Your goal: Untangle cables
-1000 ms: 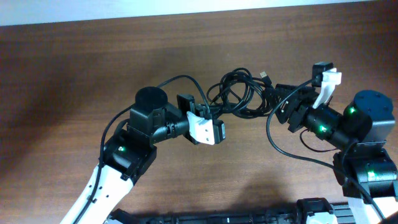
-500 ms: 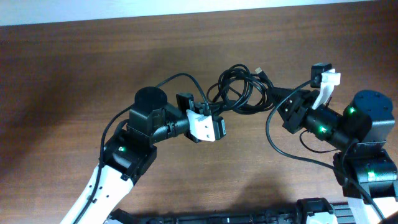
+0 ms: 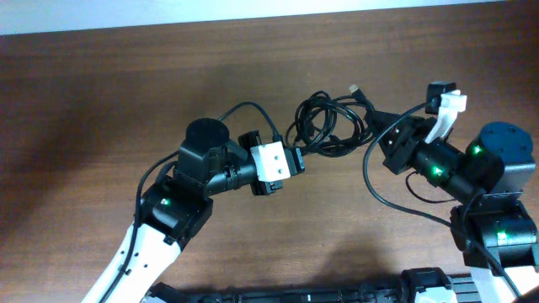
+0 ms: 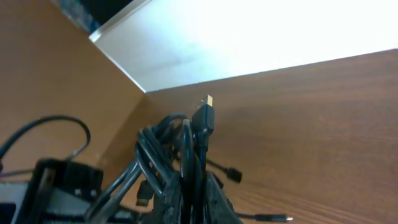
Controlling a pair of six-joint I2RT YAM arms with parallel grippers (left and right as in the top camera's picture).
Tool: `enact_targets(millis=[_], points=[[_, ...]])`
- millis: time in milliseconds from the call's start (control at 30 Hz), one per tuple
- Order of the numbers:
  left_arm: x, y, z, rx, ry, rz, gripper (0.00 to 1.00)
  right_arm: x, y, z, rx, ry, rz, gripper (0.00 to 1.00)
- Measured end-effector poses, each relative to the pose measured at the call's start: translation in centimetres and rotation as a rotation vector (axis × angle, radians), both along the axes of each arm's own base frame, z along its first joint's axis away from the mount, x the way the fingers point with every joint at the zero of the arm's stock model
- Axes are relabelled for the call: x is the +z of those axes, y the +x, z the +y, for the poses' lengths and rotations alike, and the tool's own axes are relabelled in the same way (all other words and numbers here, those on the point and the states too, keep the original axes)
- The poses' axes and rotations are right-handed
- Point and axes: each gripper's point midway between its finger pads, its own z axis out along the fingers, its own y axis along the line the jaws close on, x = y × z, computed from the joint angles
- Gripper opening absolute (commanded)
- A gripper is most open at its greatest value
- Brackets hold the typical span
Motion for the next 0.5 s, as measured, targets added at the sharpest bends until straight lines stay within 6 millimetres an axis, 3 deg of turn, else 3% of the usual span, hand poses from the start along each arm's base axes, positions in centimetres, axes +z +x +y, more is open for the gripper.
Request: enact_targets(millis=[267, 500], points=[[0.0, -0.1, -0.1, 0.050, -0.047, 0.145, 0.00, -0.3, 0.9, -1.2, -0.131, 0.117, 0.098, 0.04], [0.1, 1.5, 0.6, 0.235, -0.114, 0.316, 0.00, -0.5, 1.3, -1.8, -0.220, 0.250, 0.192, 0.04]])
